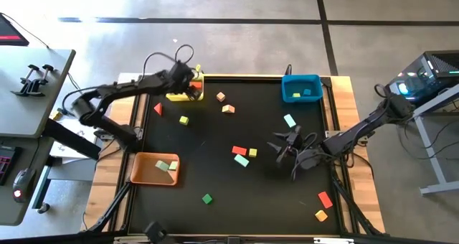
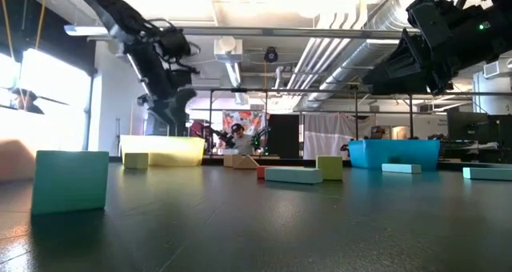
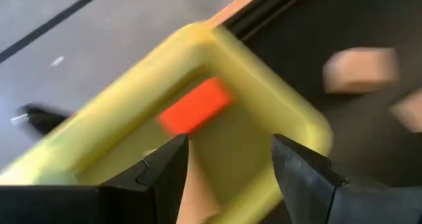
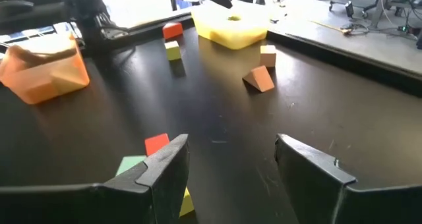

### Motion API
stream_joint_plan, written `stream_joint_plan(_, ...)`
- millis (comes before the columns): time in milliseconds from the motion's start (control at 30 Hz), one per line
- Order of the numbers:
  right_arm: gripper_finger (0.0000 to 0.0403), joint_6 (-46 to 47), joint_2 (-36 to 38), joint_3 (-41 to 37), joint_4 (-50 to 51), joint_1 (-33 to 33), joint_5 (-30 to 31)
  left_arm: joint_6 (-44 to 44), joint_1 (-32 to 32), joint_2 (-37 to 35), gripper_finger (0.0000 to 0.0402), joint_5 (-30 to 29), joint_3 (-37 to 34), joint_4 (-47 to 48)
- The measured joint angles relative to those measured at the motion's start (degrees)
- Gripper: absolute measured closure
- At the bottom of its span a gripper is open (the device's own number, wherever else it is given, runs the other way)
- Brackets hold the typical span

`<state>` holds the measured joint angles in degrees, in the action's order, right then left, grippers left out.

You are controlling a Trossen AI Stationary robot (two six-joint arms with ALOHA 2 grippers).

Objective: Sort blocks by size
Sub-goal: Put the brown wooden block into the blue bin

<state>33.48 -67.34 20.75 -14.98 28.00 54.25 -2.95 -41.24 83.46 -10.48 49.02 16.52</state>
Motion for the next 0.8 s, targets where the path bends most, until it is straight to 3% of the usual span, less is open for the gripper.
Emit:
stream_joint_plan(233, 0.0185, 2.71, -4.46, 0.0, -0.31, 0.01, 0.24, -9.09, 16.62, -9.6, 0.02, 2.66, -12.85, -16.94)
stream_joint_plan(400, 0.0185, 2.06, -6.72, 0.0, -3.45, 0.01, 0.4, -14.48, 31.17, -11.53, 0.02, 1.64, -18.59, -31.43)
stream_joint_plan(633, 0.0185, -3.94, -5.27, 0.04, -7.72, 1.81, 0.86, -14.42, 46.77, -9.33, 0.02, -9.56, -21.28, -44.19)
stream_joint_plan(800, 0.0185, -8.06, -3.36, 0.04, -9.57, 2.43, 0.91, -9.49, 49.68, -7.64, 0.02, -15.17, -21.29, -45.62)
